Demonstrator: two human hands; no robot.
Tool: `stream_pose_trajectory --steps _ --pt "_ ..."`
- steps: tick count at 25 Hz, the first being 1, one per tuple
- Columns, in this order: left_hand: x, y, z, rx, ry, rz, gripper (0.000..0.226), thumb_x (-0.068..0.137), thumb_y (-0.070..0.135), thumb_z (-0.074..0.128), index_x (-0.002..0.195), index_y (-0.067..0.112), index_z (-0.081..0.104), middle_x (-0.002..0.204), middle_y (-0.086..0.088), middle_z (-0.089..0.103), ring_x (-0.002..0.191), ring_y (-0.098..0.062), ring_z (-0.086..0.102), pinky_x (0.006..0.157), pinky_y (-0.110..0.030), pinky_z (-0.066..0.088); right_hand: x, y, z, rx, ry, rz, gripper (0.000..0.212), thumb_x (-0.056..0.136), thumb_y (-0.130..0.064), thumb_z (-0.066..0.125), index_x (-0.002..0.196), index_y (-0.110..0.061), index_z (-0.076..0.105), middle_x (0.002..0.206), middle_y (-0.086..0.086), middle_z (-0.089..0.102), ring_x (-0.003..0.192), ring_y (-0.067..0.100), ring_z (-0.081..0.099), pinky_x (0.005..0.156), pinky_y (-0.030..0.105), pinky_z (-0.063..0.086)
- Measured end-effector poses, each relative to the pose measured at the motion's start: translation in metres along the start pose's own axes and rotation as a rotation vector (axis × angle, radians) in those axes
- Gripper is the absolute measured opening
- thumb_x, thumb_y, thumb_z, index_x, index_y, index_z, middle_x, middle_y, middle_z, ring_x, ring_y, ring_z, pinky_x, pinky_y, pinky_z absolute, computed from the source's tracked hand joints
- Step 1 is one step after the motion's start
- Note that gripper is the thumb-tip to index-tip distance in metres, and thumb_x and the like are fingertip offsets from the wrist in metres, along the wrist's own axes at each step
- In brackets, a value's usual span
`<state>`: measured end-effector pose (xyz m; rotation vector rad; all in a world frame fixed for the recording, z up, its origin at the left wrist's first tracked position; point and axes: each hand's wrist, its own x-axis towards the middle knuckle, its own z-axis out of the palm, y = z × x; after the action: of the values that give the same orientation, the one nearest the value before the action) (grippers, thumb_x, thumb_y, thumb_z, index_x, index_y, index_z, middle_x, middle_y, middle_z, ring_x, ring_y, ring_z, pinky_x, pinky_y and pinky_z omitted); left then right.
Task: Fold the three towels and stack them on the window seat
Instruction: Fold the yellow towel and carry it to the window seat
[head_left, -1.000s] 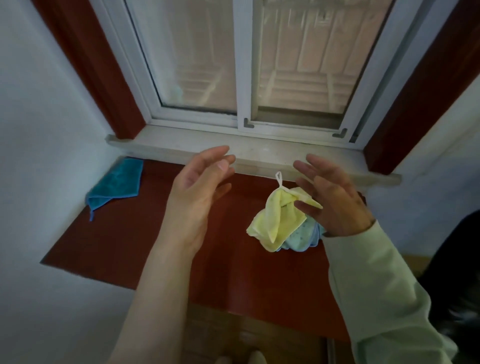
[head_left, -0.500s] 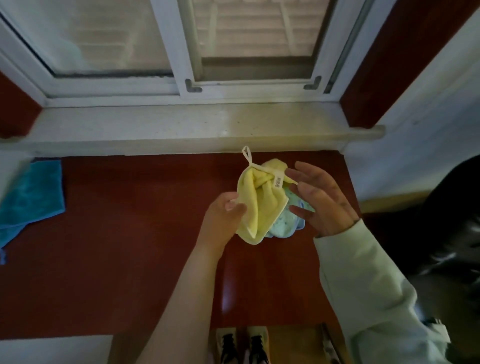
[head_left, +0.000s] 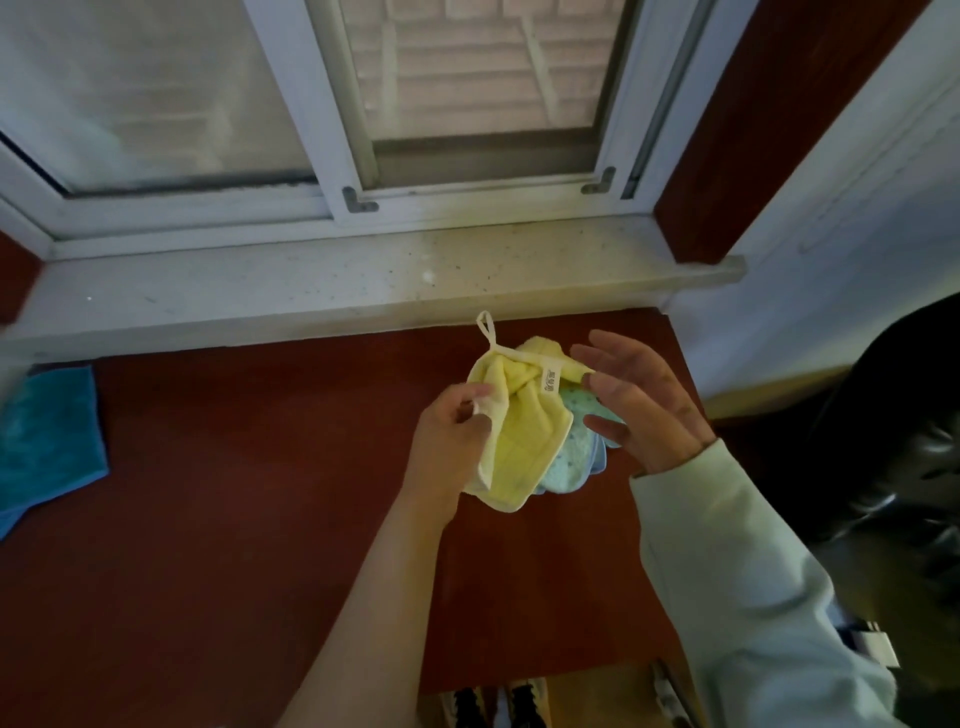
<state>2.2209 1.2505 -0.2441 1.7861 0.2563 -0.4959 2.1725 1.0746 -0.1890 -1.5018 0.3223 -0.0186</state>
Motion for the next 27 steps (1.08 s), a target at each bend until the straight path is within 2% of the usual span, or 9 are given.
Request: stream_pose_trajectory --steps 3,6,8,13,16,20,22,24,27 --pt "-0.015 0.056 -0.026 -0.103 0.059 0.132 0.029 0.088 0.005 0.056 0.097 0.025 0.077 0.086 0.014 0.075 0.076 0.002 0.069 0.064 -0.018 0.056 0.001 -0.019 0.006 0.035 -0.015 -0.088 0.038 0.082 -0.015 0.069 0.114 -0.034 0.062 0.117 -0.01 0.067 0.095 -0.001 0.067 0.074 0.02 0.052" --pt "-0.031 0.116 -0.05 -0.022 0.11 0.357 0.042 0.087 -0.002 0.049 0.086 0.031 0.076 0.067 0.028 0.068 0.063 0.014 0.058 0.058 -0.005 0.044 0.004 -0.044 0.013 -0.065 -0.041 -0.173 0.048 0.069 -0.036 0.073 0.114 -0.048 0.061 0.125 -0.011 0.064 0.116 0.013 0.059 0.09 0.036 0.052" --pt "-0.045 0.149 -0.06 0.025 0.115 0.473 0.045 0.086 -0.003 0.049 0.081 0.033 0.075 0.066 0.03 0.067 0.065 0.014 0.058 0.06 -0.004 0.042 0.01 -0.059 0.02 -0.121 -0.047 -0.223 0.053 0.068 -0.038 0.072 0.117 -0.052 0.058 0.127 -0.008 0.061 0.122 0.019 0.056 0.097 0.041 0.05" --pt "-0.086 0.199 -0.084 0.057 0.015 0.688 0.042 0.085 -0.002 0.052 0.079 0.032 0.077 0.075 0.019 0.072 0.074 -0.002 0.064 0.07 -0.02 0.05 0.018 -0.104 0.048 -0.336 -0.1 -0.338 0.063 0.072 -0.02 0.08 0.106 -0.063 0.049 0.12 -0.028 0.054 0.114 -0.003 0.051 0.081 0.019 0.044" --pt "-0.109 0.216 -0.106 0.079 0.026 0.81 0.046 0.078 -0.001 0.047 0.075 0.035 0.076 0.077 0.016 0.073 0.075 0.0 0.064 0.068 -0.017 0.05 0.018 -0.12 0.067 -0.409 -0.212 -0.376 0.049 0.071 -0.034 0.073 0.098 -0.068 0.05 0.104 -0.04 0.06 0.105 -0.014 0.054 0.081 0.016 0.04" --pt "-0.126 0.22 -0.142 -0.004 0.193 0.86 0.055 0.074 -0.006 0.041 0.065 0.036 0.074 0.068 0.02 0.068 0.068 0.002 0.058 0.062 -0.018 0.044 0.022 -0.127 0.084 -0.442 -0.292 -0.427 0.022 0.076 -0.037 0.075 0.087 -0.049 0.06 0.088 -0.024 0.063 0.092 -0.013 0.055 0.079 0.009 0.039" --pt "-0.13 0.213 -0.158 -0.132 0.298 0.845 0.05 0.069 -0.003 0.04 0.06 0.033 0.072 0.065 0.018 0.065 0.066 -0.004 0.055 0.06 -0.024 0.041 0.025 -0.128 0.094 -0.529 -0.318 -0.479 0.023 0.079 -0.034 0.076 0.082 -0.045 0.057 0.081 -0.02 0.058 0.079 -0.007 0.055 0.069 0.001 0.037" --pt "-0.132 0.204 -0.177 -0.309 0.407 0.802 0.044 0.065 -0.002 0.039 0.056 0.028 0.07 0.065 0.013 0.062 0.063 -0.01 0.05 0.055 -0.026 0.037 0.027 -0.125 0.104 -0.589 -0.289 -0.478 0.026 0.087 -0.026 0.071 0.076 -0.042 0.053 0.076 -0.016 0.055 0.072 -0.001 0.051 0.063 0.004 0.037" --pt "-0.134 0.188 -0.204 -0.441 0.55 0.708 0.039 0.064 -0.004 0.039 0.056 0.023 0.066 0.059 0.004 0.054 0.052 -0.012 0.043 0.048 -0.024 0.032 0.026 -0.123 0.117 -0.452 -0.208 -0.448 0.025 0.092 -0.019 0.063 0.073 -0.032 0.053 0.079 -0.012 0.057 0.072 0.005 0.051 0.06 0.005 0.038"
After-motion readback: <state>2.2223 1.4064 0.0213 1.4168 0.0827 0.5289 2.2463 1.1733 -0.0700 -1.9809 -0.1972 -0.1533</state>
